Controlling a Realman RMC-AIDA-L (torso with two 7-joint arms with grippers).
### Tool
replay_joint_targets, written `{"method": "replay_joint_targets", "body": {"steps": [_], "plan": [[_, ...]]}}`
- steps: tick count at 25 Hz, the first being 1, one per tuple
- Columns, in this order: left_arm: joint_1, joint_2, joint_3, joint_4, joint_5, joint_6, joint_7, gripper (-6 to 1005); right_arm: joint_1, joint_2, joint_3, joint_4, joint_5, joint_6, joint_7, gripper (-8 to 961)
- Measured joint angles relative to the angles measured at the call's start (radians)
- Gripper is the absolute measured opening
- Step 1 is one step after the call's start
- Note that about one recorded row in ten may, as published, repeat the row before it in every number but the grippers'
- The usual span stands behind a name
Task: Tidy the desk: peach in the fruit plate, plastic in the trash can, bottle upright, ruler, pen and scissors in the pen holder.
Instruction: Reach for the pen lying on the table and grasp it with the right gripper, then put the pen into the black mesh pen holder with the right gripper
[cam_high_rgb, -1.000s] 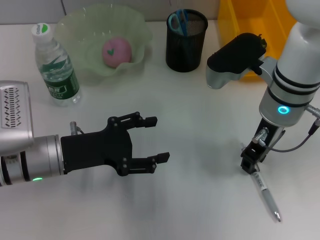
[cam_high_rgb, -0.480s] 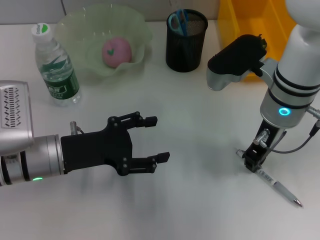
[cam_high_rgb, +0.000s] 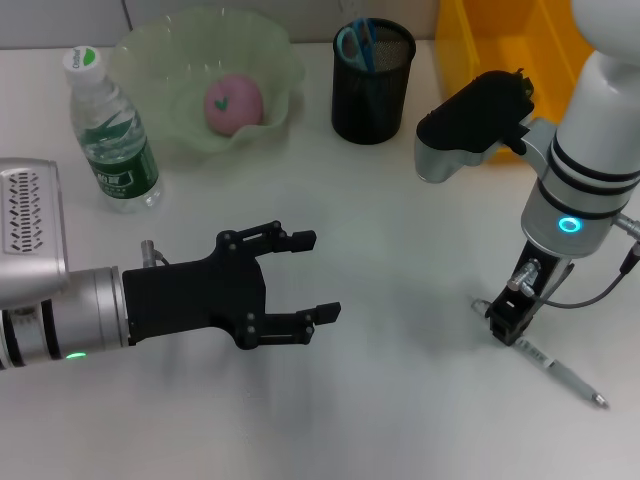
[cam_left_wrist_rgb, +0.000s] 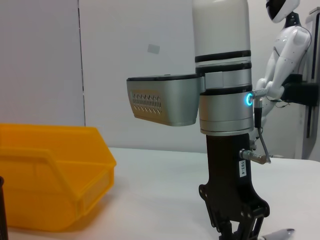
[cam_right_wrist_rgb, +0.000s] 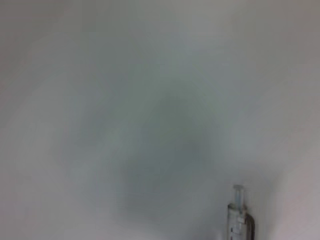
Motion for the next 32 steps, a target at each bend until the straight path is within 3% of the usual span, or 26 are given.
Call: {"method": "replay_joint_targets", "body": {"steps": [12,14,17,18,23,27,32], "plan": [[0.0,0.0,0.0,0.0,-0.004,0.0,0.0,831,-0.026,-0.004,0.051,-0.055,0.013,-0.004,-0.037,165],[0.001,0.0,-0.001,0.002,-0.005,0.0,0.0,831,-0.046,-0.008,0.157,-0.089,0.051,-0.018,-0.1,165],[0.007,0.0,-0.01,0.01,-0.007,0.0,0.0,831,-0.059,-0.01,0.237,-0.105,0.082,-0.024,-0.151,166],[0.009,-0.001,-0.019,0.011,-0.01,0.0,0.0,831,-0.074,-0.011,0.325,-0.117,0.112,-0.027,-0.22,166],[0.01,-0.004,-0.037,0.002,-0.036,0.0,0.0,831,-0.112,-0.012,0.461,-0.13,0.181,-0.014,-0.377,165],[0.012,-0.005,-0.038,-0.011,-0.05,-0.001,0.0,831,-0.179,-0.012,0.523,-0.136,0.302,0.049,-0.543,165],[0.023,-0.007,-0.04,-0.049,-0.113,0.003,0.0,831,-0.272,-0.012,0.53,-0.122,0.502,0.149,-0.777,165]]}}
